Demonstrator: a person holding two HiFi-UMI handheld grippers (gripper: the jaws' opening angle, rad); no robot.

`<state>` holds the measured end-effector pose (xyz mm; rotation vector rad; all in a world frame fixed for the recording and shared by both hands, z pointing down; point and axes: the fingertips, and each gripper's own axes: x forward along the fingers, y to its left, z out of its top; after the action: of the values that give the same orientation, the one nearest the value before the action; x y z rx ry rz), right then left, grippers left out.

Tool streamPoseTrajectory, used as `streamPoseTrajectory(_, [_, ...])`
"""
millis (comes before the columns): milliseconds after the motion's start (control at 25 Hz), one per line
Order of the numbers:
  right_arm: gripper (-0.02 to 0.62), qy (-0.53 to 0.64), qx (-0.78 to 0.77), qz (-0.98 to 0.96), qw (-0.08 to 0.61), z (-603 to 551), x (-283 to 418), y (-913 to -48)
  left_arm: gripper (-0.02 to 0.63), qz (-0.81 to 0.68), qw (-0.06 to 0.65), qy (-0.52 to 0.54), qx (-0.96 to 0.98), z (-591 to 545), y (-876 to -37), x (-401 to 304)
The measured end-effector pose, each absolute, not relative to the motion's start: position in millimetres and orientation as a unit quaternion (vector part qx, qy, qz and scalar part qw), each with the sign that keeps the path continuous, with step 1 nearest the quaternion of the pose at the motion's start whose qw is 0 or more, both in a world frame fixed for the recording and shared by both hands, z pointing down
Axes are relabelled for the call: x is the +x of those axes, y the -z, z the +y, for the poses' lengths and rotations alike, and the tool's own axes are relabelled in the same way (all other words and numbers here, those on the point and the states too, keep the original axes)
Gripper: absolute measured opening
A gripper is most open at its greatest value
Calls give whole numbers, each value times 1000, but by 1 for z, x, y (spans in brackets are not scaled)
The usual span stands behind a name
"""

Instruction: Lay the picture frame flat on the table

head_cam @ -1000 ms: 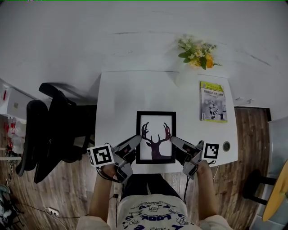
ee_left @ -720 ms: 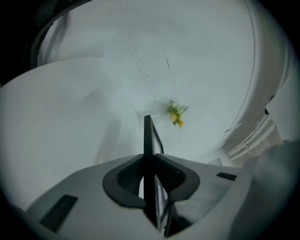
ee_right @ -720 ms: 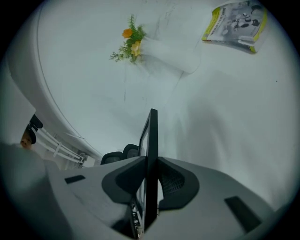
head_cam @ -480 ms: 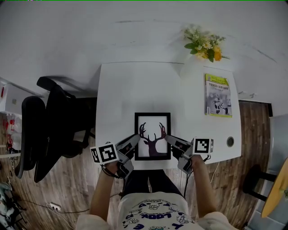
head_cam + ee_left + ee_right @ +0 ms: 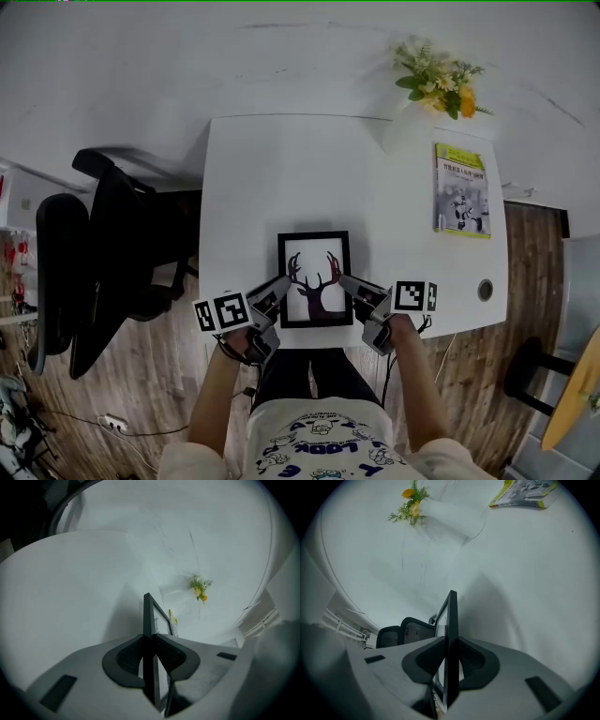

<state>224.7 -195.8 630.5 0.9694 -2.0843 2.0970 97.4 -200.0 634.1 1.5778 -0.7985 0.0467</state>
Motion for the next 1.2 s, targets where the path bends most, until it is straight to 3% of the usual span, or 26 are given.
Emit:
streamPoseTrajectory(560, [89, -679, 343, -649, 18, -195, 222, -653, 84, -370, 628, -41, 683, -199, -651, 93])
streamPoseTrajectory(1200, [89, -660, 377, -647, 68, -193, 220, -670, 86, -396, 616, -105, 673, -193, -670, 90])
